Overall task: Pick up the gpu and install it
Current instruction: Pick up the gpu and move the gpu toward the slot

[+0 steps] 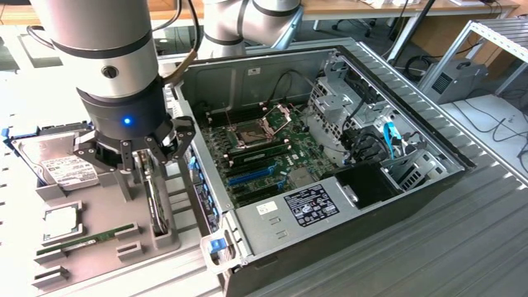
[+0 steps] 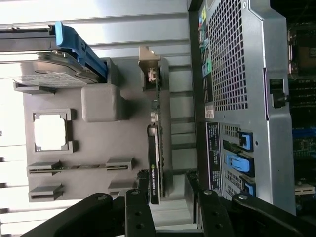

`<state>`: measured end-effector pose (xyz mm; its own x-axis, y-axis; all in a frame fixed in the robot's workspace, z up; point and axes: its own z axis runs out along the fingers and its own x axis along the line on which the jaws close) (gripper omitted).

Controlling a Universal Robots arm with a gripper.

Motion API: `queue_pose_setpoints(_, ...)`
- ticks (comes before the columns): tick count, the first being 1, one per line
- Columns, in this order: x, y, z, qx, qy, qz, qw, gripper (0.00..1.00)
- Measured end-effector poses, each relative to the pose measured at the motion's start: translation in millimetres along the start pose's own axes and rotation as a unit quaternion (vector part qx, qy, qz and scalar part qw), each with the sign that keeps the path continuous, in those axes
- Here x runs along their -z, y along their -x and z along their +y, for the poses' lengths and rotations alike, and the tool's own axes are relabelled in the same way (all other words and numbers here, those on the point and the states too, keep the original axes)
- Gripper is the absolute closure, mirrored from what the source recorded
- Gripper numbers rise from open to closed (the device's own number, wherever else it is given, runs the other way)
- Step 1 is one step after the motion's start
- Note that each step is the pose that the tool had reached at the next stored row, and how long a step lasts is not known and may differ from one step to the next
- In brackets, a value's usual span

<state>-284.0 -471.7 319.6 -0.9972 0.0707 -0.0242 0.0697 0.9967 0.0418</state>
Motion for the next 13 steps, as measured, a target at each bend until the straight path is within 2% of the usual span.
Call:
queue_pose_setpoints(5,-2.9,-2.5,7.3,0.000,0.0000,0.0000,1.0000,0.58)
queue_pose_setpoints(13,-6.7,-4.2,8.6,0.000,0.0000,0.0000,1.0000,0.58)
